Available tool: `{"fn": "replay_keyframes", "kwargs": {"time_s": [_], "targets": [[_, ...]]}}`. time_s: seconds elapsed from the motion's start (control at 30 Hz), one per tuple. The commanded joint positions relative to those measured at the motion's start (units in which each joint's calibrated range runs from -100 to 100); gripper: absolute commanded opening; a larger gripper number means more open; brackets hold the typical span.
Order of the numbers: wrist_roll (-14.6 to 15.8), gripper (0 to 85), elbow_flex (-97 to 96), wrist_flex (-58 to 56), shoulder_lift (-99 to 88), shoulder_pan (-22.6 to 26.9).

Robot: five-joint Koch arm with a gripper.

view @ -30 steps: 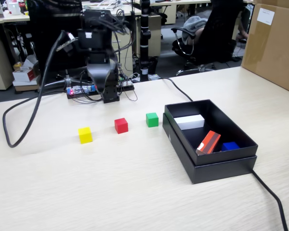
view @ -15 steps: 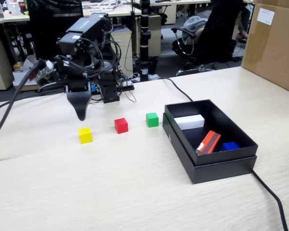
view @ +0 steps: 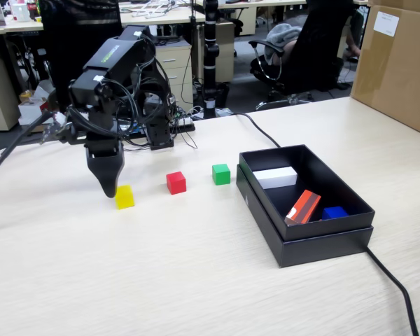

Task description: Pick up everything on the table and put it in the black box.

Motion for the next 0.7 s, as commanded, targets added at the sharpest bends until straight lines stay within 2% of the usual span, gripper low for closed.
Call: {"fn": "replay_keyframes", "kwargs": {"time_s": [0.0,0.67], "targets": [[0.73,48.0,3.87,0.43,0.98,0.54],[1.37,44.9,3.87,3.97,9.47,1.37]]}}
